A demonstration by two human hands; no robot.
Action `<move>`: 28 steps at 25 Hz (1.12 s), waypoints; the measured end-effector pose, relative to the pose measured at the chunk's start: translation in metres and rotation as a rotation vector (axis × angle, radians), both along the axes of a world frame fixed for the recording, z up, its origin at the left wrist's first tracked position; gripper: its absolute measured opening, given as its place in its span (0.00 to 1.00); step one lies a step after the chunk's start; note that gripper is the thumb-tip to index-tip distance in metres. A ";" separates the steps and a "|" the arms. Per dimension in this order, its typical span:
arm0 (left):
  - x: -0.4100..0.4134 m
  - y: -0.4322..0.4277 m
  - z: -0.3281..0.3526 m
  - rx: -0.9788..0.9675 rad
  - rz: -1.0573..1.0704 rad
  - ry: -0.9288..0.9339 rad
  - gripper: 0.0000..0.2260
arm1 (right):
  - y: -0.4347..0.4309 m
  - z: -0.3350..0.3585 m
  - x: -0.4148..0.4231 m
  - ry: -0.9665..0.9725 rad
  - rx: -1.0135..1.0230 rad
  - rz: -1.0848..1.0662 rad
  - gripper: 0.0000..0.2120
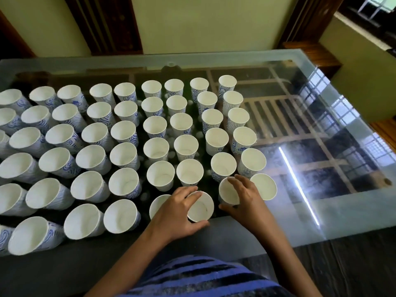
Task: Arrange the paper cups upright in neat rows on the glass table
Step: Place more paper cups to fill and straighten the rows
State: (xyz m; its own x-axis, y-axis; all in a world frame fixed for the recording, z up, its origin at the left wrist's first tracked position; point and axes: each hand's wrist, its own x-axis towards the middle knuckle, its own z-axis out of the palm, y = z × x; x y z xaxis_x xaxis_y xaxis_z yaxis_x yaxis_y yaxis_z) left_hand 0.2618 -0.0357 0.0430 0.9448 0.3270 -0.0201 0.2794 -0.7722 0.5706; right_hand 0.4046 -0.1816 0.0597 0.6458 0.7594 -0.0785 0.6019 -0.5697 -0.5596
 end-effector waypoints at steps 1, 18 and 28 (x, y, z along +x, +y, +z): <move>0.003 -0.001 -0.002 -0.007 -0.023 0.018 0.33 | 0.000 -0.002 0.002 -0.003 -0.020 0.003 0.34; 0.002 0.004 -0.007 -0.061 -0.011 -0.023 0.29 | -0.007 0.001 -0.002 -0.043 -0.130 0.064 0.38; 0.028 -0.005 0.002 -0.032 -0.066 -0.051 0.30 | -0.021 0.006 0.014 0.000 0.018 -0.126 0.29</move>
